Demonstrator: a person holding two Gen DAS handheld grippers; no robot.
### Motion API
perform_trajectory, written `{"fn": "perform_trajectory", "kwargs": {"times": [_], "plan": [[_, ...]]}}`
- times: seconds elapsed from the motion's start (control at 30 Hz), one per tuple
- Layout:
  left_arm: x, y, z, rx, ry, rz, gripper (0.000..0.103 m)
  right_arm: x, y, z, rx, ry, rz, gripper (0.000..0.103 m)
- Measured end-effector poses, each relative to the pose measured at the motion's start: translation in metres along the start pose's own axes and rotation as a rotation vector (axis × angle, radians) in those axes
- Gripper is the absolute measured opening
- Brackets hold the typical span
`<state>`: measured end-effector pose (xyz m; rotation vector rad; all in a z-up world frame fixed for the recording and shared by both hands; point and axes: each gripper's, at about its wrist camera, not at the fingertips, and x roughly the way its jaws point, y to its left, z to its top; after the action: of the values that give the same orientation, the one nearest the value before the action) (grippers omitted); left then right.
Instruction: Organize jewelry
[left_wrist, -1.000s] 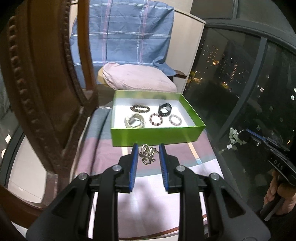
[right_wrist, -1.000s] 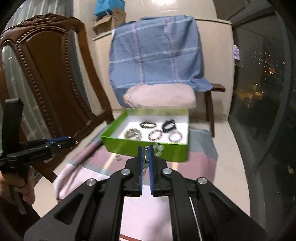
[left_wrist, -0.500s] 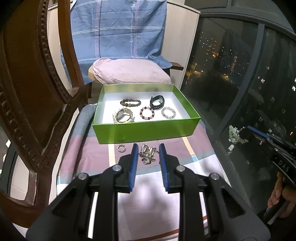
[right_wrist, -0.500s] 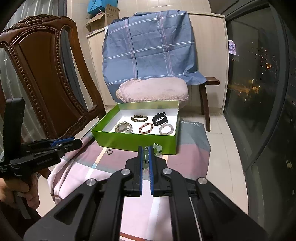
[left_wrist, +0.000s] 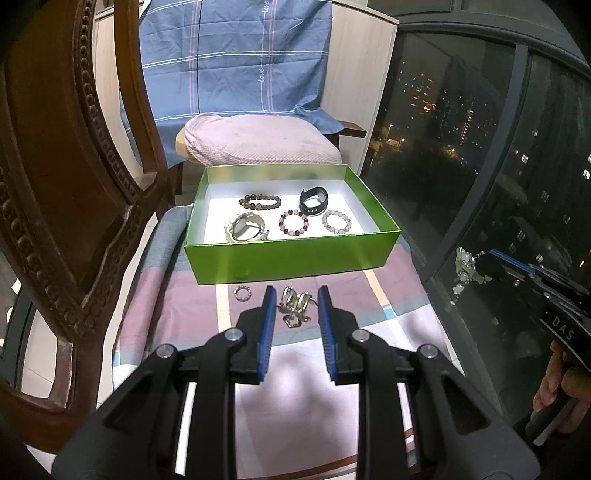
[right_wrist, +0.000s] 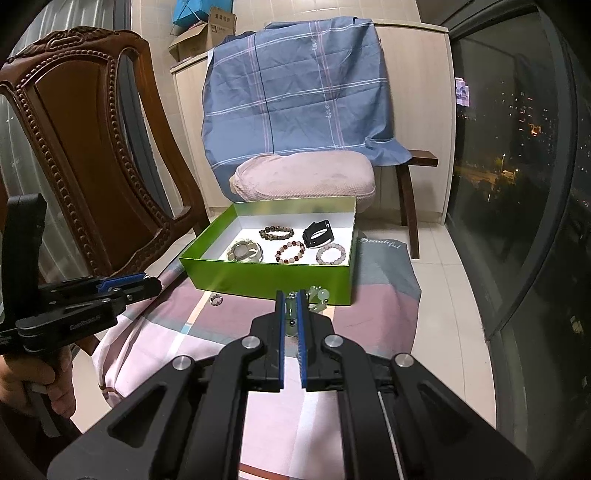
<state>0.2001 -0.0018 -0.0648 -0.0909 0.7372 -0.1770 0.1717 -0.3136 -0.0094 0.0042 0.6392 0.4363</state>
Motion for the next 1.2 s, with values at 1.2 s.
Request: {"fn": "perform_trajectory", "kwargs": {"times": [1.2], "plan": [[0.001, 0.004, 0.000, 0.007, 0.017, 0.004, 0.023, 0.012, 0.004, -0.003, -0.016, 0.029, 0.008, 0.006]]}}
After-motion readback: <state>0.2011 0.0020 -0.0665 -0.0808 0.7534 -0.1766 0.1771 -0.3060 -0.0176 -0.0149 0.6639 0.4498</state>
